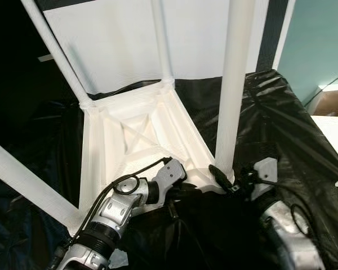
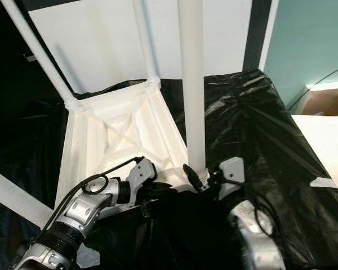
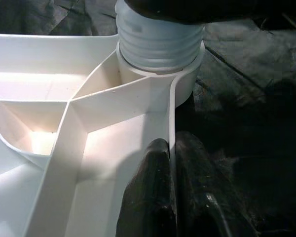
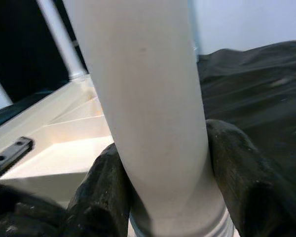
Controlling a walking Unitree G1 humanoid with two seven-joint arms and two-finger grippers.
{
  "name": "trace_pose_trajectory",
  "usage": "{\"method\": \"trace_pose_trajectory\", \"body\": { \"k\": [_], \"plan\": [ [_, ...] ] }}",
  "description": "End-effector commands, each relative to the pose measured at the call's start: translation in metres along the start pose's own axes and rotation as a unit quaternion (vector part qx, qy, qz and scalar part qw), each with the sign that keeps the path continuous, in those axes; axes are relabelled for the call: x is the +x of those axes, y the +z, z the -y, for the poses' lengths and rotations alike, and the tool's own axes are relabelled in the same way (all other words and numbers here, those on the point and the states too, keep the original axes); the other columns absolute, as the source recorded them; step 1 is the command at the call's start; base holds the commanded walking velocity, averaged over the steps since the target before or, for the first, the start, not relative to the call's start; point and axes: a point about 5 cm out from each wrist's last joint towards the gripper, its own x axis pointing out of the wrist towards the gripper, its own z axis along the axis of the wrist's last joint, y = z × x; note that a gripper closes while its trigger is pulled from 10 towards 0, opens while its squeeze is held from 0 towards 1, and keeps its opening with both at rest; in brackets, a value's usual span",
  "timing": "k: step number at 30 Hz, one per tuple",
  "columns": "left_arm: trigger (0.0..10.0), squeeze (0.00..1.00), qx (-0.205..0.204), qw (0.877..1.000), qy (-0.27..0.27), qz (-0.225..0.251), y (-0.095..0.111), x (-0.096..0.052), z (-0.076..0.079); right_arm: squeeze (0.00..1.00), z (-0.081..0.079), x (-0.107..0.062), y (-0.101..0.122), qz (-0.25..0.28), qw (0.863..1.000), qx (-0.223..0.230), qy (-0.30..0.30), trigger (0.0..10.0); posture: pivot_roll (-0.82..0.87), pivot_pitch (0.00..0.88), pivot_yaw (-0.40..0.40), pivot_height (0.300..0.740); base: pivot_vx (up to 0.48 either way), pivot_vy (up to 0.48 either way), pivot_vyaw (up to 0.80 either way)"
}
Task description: Building children table
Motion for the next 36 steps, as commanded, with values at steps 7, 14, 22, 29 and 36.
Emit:
{"method": "trace_pose_trajectory", "body": {
  "k": [7,14,22,29,36],
  "plan": [
    [10.0,0.0,-0.078,0.996,-0.04,-0.008,-0.033,0.004,0.021,0.8,0.012,0.005,0.0,-0.025,0.999,0.003,0.019,10.0,-0.04,0.0,0.094,0.74,0.0,0.0,0.0],
    [10.0,0.0,-0.078,0.996,-0.04,-0.005,-0.032,0.008,0.02,0.0,0.019,0.015,0.001,-0.04,0.989,-0.009,0.142,10.0,-0.06,0.0,0.086,0.74,0.0,0.0,0.0],
    [10.0,0.0,-0.077,0.996,-0.04,-0.003,-0.03,0.012,0.018,0.0,0.035,0.026,0.01,-0.065,0.961,-0.034,0.266,10.0,-0.07,0.0,0.083,0.74,0.0,0.0,0.0],
    [10.0,0.0,-0.074,0.997,-0.037,-0.001,-0.029,0.012,0.016,0.0,0.051,0.026,0.007,-0.114,0.933,-0.043,0.339,0.0,-0.06,0.0,0.083,0.74,0.0,0.0,0.0],
    [10.0,0.0,-0.077,0.996,-0.036,0.0,-0.031,0.011,0.017,0.0,0.054,0.025,0.006,-0.11,0.942,-0.014,0.316,0.0,-0.06,0.0,0.085,0.74,0.0,0.0,0.0]
  ]
}}
